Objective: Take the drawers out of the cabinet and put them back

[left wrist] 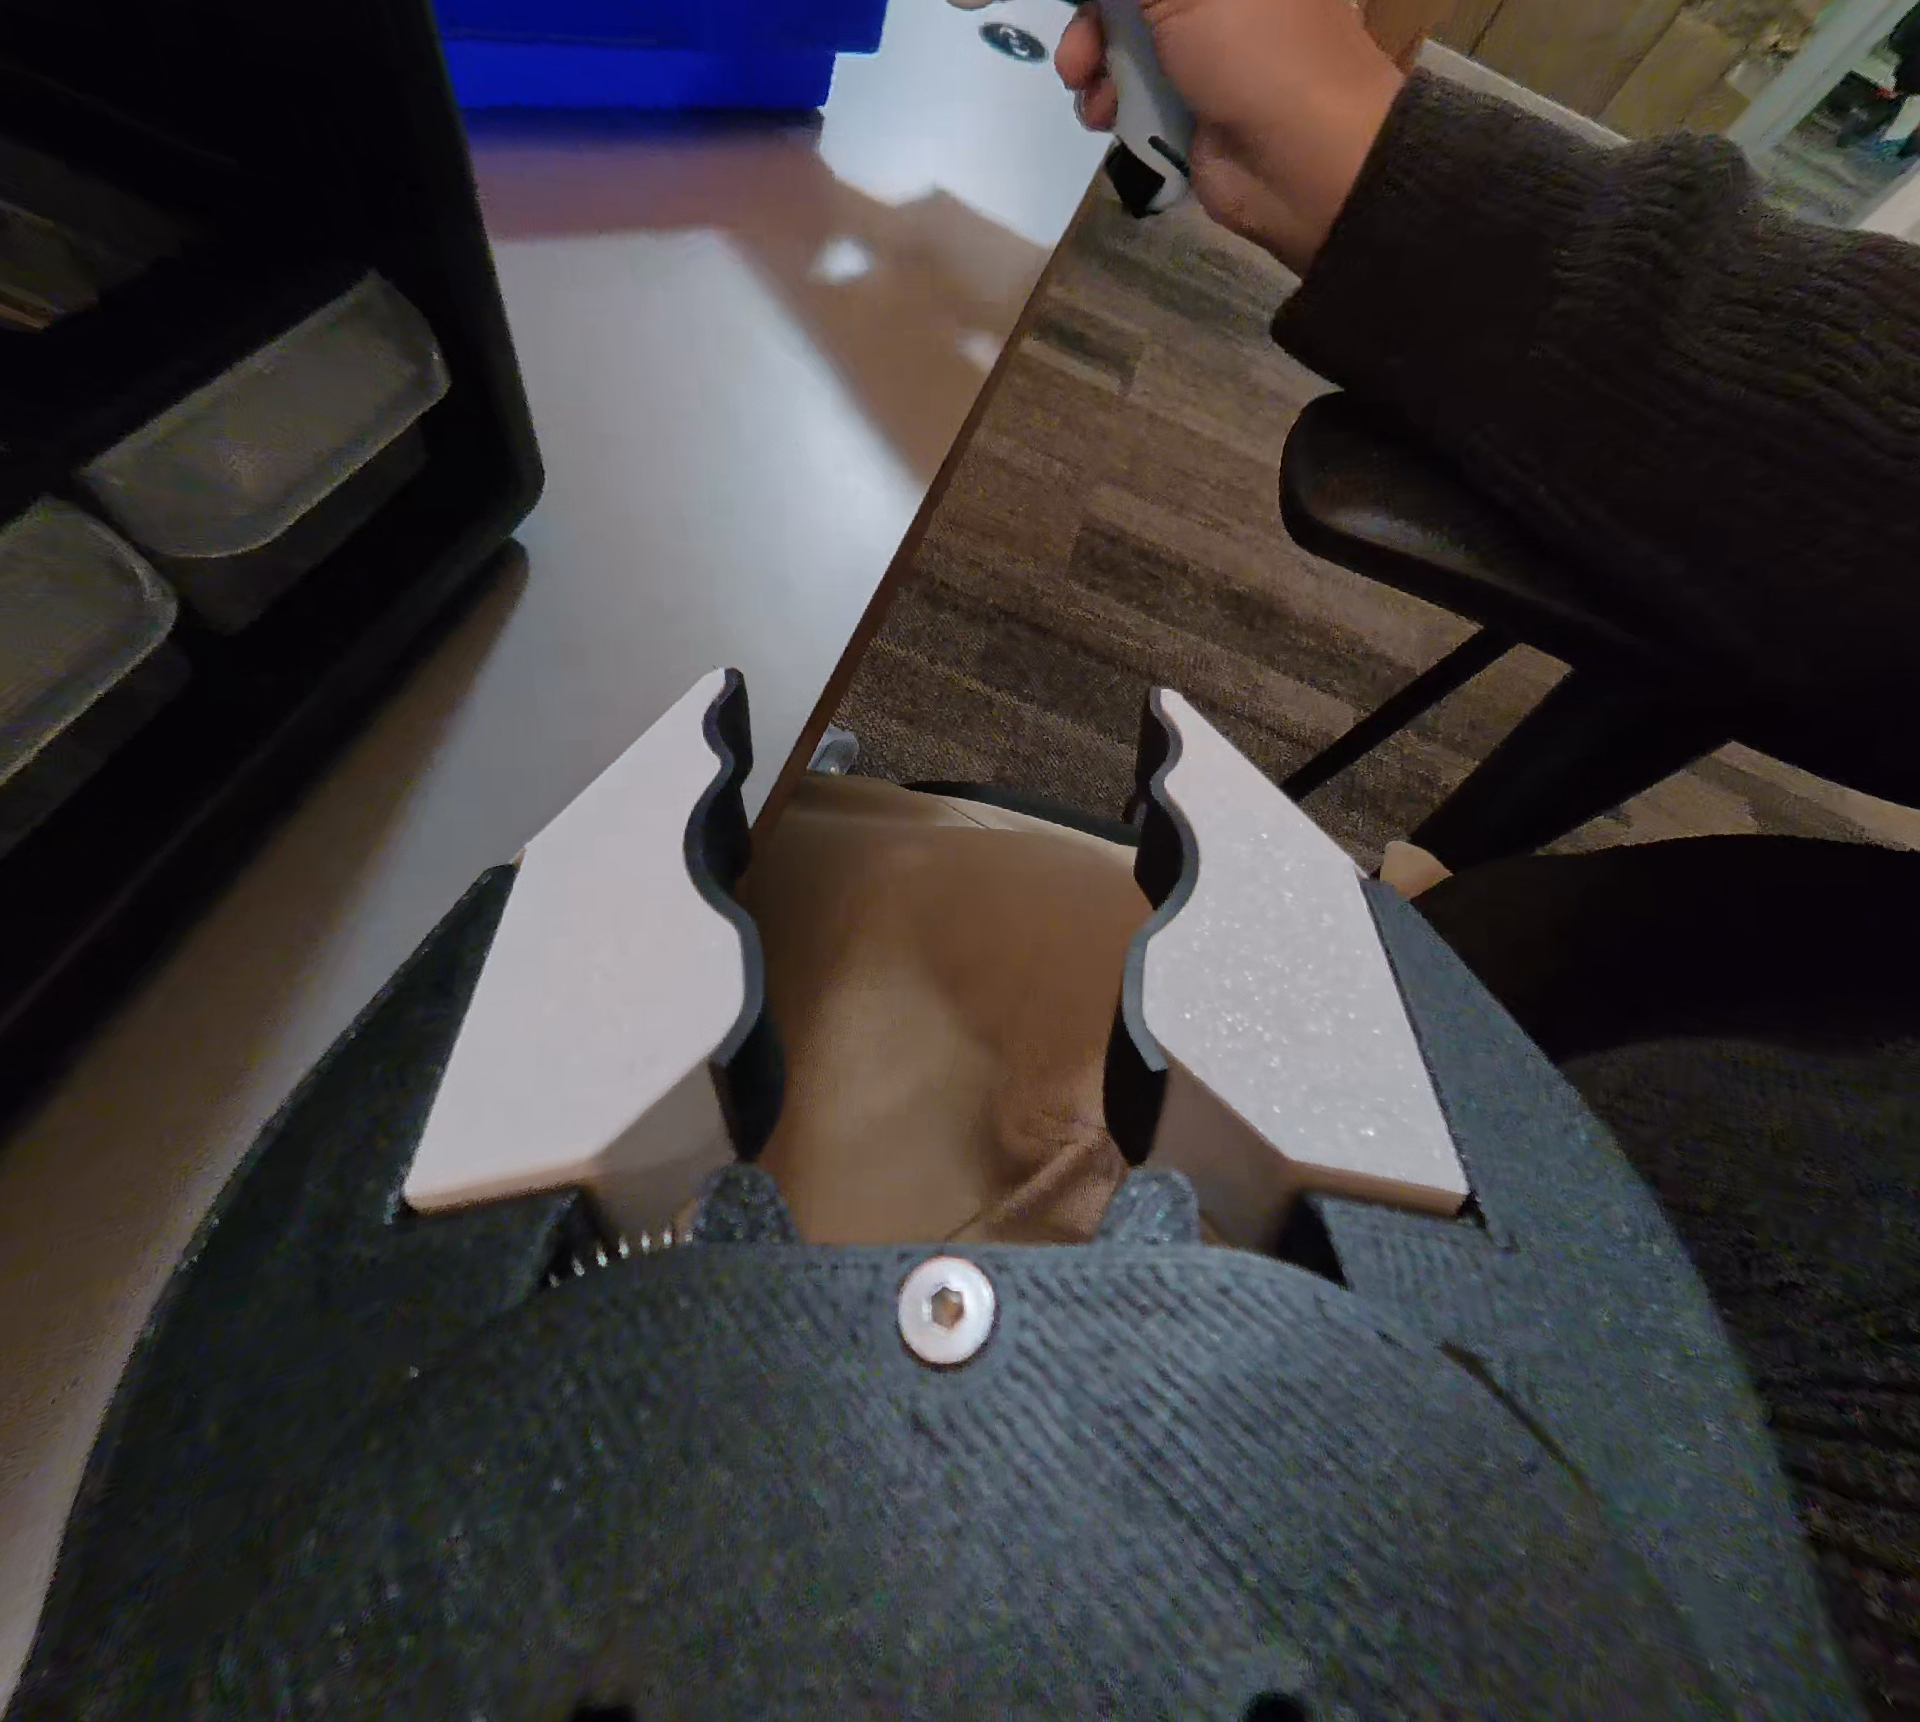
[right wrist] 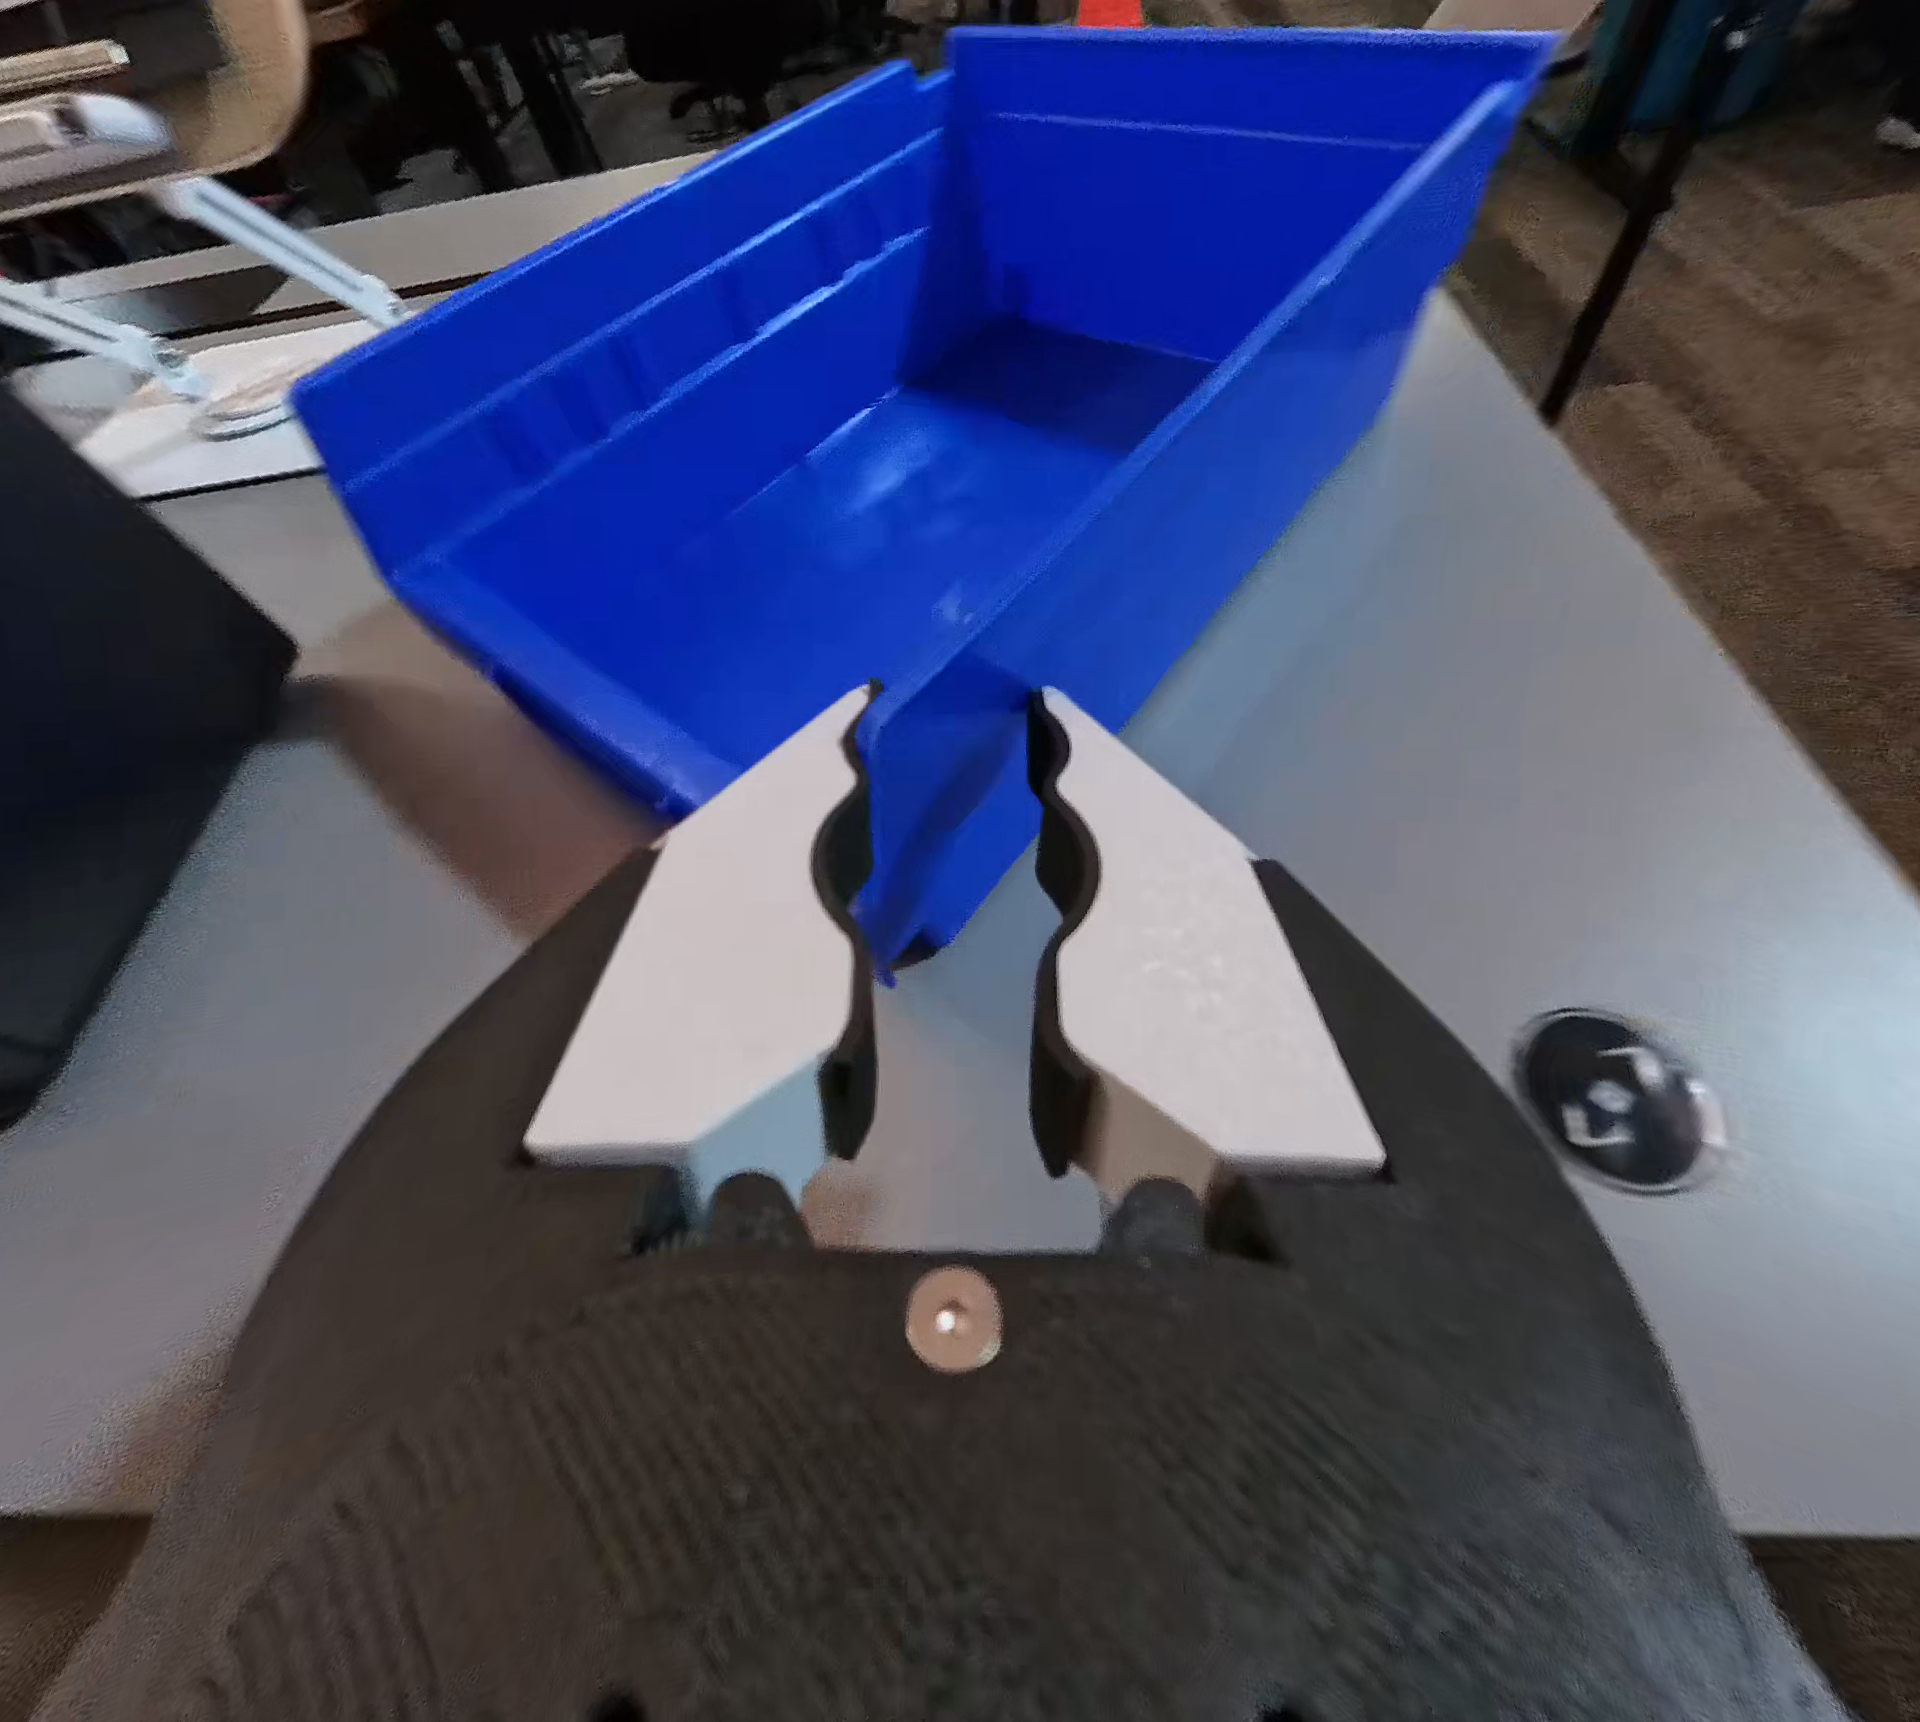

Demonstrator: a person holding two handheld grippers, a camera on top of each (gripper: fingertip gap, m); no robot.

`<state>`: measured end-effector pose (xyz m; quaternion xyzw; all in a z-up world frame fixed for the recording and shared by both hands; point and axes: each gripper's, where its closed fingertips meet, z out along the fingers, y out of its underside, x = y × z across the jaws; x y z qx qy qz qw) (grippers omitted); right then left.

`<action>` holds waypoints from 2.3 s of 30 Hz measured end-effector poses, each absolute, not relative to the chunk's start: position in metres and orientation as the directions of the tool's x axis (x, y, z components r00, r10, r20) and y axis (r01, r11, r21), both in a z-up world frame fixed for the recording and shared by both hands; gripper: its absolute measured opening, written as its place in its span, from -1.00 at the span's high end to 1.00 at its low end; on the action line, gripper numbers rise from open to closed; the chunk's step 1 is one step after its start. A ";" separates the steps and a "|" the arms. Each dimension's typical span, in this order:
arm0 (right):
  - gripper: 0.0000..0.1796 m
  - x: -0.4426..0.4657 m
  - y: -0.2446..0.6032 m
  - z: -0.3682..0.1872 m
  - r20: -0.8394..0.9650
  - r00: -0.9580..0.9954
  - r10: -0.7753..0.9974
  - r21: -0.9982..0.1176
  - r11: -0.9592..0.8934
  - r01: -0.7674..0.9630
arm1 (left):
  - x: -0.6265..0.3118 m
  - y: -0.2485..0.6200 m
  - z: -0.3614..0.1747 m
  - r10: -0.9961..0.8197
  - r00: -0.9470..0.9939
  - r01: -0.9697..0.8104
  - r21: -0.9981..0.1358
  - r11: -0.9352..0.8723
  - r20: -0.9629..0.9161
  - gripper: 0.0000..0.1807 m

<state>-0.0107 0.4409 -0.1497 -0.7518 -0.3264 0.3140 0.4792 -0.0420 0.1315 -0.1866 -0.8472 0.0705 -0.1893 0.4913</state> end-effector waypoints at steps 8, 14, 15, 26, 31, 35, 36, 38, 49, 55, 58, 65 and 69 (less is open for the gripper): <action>0.98 0.047 0.521 -0.146 -0.113 0.711 0.694 -0.957 -0.268 0.110 | -0.047 0.134 -0.195 -0.290 0.928 0.054 -0.853 -0.519 0.235 0.21; 0.98 0.066 0.547 -0.145 -0.224 0.688 0.690 -0.952 -0.306 -0.003 | -0.046 0.134 -0.200 -0.286 0.935 0.028 -0.847 -0.531 0.211 0.23; 0.99 0.067 0.549 -0.146 -0.219 0.690 0.690 -0.953 -0.303 0.001 | -0.045 0.135 -0.199 -0.284 0.934 0.036 -0.847 -0.530 0.217 0.24; 0.63 0.095 0.559 -0.132 -0.237 0.831 0.504 -0.951 -0.293 -0.093 | -0.046 0.132 -0.171 -0.230 0.960 0.034 -0.884 -0.465 0.158 0.27; 0.46 0.077 0.494 -0.054 -0.191 0.763 0.618 -0.980 -0.068 -0.189 | -0.062 0.112 -0.163 -0.142 0.981 0.058 -0.898 -0.436 0.132 0.27; 0.54 0.029 0.423 -0.038 -0.172 0.610 0.774 -0.977 -0.055 -0.206 | -0.076 0.094 -0.159 -0.078 0.979 0.142 -0.899 -0.414 0.191 0.27; 0.54 0.015 0.404 -0.043 -0.218 0.547 0.808 -0.968 -0.110 -0.224 | -0.079 0.091 -0.157 -0.069 0.976 0.162 -0.900 -0.404 0.207 0.28; 0.52 -0.010 0.369 -0.056 -0.330 0.414 0.848 -0.938 -0.248 -0.240 | -0.085 0.088 -0.155 -0.053 0.969 0.202 -0.898 -0.392 0.241 0.28; 0.54 -0.027 0.353 -0.087 -0.401 0.323 0.857 -0.916 -0.373 -0.148 | -0.099 0.092 -0.172 -0.039 0.972 0.195 -0.881 -0.430 0.234 0.29; 0.54 -0.030 0.351 -0.085 -0.392 0.300 0.869 -0.920 -0.365 -0.143 | -0.100 0.093 -0.178 -0.040 0.969 0.200 -0.870 -0.451 0.244 0.29; 0.54 -0.034 0.347 -0.088 -0.335 0.313 0.889 -0.942 -0.321 -0.095 | -0.101 0.093 -0.177 -0.037 0.971 0.195 -0.874 -0.446 0.236 0.29; 0.54 -0.033 0.348 -0.088 -0.232 0.362 0.903 -0.971 -0.234 -0.038 | -0.101 0.092 -0.178 -0.038 0.973 0.186 -0.873 -0.451 0.227 0.29; 0.39 -0.029 0.357 -0.089 -0.154 0.442 0.884 -0.986 -0.168 -0.007 | -0.103 0.092 -0.178 -0.034 0.974 0.185 -0.874 -0.449 0.224 0.29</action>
